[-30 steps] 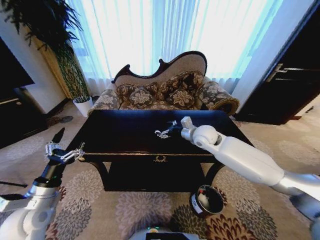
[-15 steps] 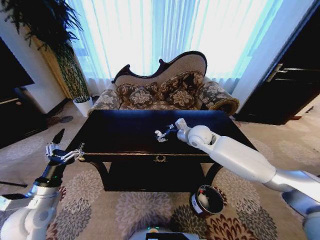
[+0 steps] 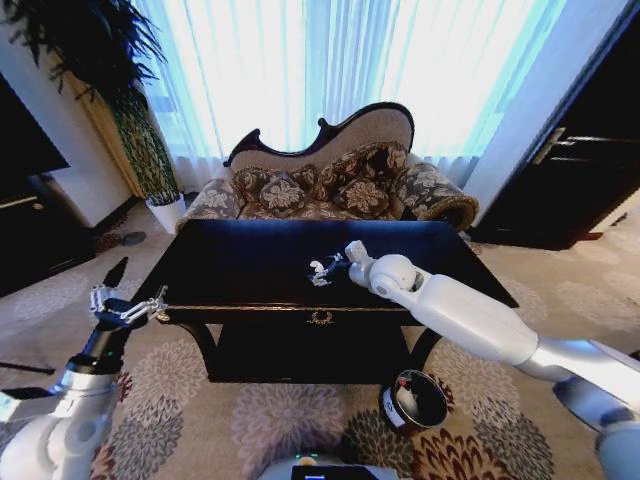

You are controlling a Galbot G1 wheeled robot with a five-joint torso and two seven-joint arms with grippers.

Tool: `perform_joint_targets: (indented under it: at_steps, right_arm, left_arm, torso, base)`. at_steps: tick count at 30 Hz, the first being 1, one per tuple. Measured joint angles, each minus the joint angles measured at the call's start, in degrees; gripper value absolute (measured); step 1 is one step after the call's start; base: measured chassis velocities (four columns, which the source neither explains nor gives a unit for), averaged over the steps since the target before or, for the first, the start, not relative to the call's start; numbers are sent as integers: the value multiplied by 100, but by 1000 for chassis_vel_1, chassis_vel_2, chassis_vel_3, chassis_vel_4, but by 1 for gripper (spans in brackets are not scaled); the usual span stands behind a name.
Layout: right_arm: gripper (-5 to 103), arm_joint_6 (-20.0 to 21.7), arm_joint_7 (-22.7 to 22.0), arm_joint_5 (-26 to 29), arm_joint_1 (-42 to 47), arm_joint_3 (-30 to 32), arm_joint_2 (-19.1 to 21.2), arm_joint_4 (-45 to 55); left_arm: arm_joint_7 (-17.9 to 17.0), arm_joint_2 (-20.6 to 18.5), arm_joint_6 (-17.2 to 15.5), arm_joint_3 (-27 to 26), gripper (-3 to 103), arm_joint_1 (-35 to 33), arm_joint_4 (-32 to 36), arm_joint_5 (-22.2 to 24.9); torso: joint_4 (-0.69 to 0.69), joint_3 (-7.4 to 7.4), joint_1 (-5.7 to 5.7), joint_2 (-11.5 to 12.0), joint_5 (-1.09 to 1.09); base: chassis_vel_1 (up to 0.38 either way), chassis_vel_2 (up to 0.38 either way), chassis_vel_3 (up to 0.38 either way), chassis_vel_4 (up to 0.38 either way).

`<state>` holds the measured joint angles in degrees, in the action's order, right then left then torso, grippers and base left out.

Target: Move to the front of the table and place the trash on the table into the trash bin.

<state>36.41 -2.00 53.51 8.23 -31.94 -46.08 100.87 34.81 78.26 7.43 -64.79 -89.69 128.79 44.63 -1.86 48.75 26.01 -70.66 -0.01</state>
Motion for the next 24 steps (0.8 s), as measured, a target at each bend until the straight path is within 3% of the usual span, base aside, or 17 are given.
perform_joint_targets:
  at_steps: [1, 3, 10, 12, 14, 24]
  right_arm:
    - [66, -4, 0, -4, 6, 0, 3, 0]
    - [66, -7, 2, -7, 15, 2, 6, -3]
    - [34, -44, 102, -111, 85, 46, 27, -81]
    - [34, -50, 125, -122, 101, 60, 40, -82]
    - [23, -62, 195, -152, 148, 110, 76, -80]
    - [1, -196, 549, -173, 392, 427, 284, 100]
  left_arm:
    - [0, 1, 0, 1, 100, 0, 8, 3]
    - [0, 2, 0, 1, 100, 0, 11, 3]
    - [1, -18, 7, -17, 100, -15, 12, 12]
    - [1, -26, 8, -21, 100, -16, 11, 14]
    - [2, -36, 9, -23, 100, -16, 10, 19]
    - [2, -47, 10, 18, 100, -16, 21, 18]
  torso:
    - [0, 0, 0, 0, 0]
    - [0, 0, 0, 0, 0]
    - [0, 0, 0, 0, 0]
    - [0, 0, 0, 0, 0]
    - [0, 0, 0, 0, 0]
    - [0, 0, 0, 0, 0]
  base:
    - [0, 0, 0, 0]
    - [0, 0, 0, 0]
    - [0, 0, 0, 0]
    - [0, 0, 0, 0]
    - [0, 0, 0, 0]
    - [0, 0, 0, 0]
